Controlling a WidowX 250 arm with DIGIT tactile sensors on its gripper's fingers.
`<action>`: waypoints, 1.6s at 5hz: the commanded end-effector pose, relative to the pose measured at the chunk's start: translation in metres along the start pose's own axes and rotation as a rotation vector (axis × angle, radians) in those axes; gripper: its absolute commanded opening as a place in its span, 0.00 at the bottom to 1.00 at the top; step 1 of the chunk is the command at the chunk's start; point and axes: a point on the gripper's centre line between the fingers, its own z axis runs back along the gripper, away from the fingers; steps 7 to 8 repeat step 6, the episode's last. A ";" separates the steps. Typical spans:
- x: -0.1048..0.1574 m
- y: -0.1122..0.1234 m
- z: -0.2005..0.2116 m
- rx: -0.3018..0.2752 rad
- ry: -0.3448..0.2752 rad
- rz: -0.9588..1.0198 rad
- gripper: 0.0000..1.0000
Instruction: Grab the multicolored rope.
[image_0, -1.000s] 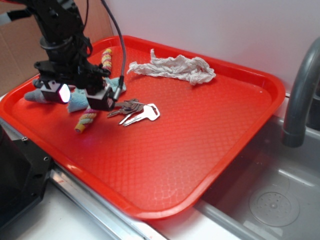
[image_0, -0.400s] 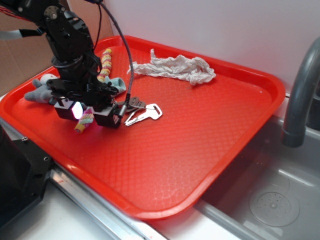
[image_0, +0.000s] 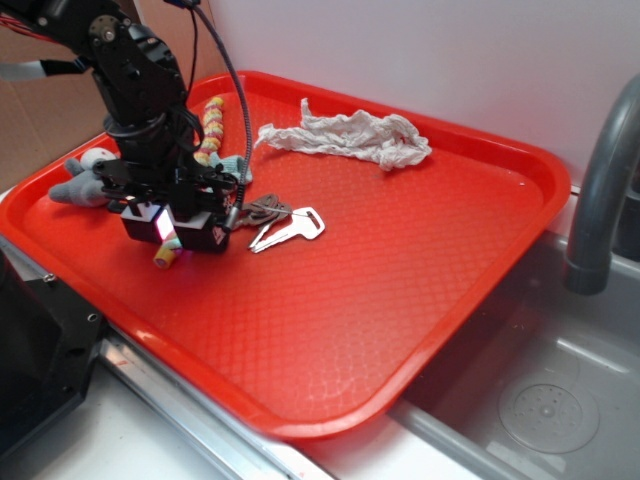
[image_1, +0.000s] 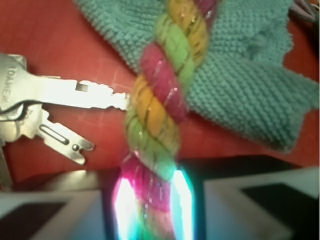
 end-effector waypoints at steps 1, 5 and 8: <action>0.012 -0.010 0.056 0.010 -0.054 0.034 0.00; 0.033 -0.023 0.239 -0.198 -0.042 -0.006 0.00; 0.040 -0.021 0.235 -0.230 0.053 -0.056 0.00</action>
